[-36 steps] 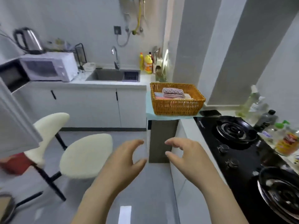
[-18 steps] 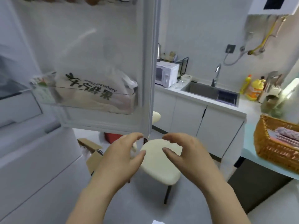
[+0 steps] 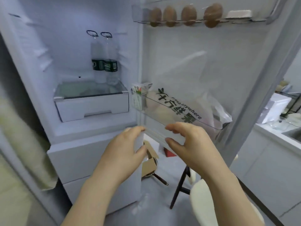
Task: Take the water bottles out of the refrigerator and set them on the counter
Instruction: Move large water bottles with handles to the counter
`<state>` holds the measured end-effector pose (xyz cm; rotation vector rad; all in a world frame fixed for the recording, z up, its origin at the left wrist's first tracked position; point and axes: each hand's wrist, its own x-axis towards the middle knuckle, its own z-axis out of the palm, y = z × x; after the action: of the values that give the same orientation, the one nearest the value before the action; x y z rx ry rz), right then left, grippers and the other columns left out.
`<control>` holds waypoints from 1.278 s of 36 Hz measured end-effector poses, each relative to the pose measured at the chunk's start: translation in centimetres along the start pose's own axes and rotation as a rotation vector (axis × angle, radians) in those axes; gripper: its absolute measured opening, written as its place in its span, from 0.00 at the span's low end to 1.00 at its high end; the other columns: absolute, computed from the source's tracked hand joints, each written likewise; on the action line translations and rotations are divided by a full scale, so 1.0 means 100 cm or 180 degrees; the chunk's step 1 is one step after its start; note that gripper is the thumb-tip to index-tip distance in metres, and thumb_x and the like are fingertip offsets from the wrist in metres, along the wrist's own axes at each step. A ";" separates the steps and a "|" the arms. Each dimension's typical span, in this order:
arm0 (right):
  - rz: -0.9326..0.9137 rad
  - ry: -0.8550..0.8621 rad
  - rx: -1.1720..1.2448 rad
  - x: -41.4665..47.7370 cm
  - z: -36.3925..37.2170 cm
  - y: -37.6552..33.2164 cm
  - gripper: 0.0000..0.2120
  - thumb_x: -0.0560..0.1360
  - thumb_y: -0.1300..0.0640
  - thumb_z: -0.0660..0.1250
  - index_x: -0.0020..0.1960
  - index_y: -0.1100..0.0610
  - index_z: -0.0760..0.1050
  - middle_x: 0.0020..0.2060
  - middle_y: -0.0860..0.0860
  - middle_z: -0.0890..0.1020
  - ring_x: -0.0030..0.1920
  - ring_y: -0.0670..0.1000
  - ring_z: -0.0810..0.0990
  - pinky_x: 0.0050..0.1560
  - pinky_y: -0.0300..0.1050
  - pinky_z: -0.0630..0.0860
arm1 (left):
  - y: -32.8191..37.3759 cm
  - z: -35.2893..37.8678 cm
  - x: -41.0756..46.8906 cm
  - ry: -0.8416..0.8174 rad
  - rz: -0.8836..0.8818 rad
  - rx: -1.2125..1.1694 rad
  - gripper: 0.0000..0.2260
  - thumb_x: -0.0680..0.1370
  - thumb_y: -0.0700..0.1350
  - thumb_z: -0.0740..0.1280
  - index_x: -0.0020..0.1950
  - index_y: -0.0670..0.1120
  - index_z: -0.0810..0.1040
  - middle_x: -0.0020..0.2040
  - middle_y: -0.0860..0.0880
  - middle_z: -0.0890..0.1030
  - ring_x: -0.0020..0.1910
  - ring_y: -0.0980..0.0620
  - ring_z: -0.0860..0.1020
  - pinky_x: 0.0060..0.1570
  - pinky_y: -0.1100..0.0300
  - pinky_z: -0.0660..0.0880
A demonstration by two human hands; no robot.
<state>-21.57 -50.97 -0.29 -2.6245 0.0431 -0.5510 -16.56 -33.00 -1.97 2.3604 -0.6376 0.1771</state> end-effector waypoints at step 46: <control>-0.0685 -0.0317 0.0457 0.393 0.210 -0.093 0.09 0.75 0.53 0.69 0.55 0.51 0.79 0.48 0.40 0.79 0.53 0.43 0.78 0.57 0.41 0.74 | -0.266 -0.120 0.279 0.0789 -0.0565 0.0383 0.21 0.79 0.48 0.64 0.71 0.56 0.67 0.69 0.58 0.70 0.67 0.59 0.68 0.56 0.72 0.61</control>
<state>22.11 -38.41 1.34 -2.5265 -0.3021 -0.4747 21.32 -19.03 -0.23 2.4428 -0.3046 0.4310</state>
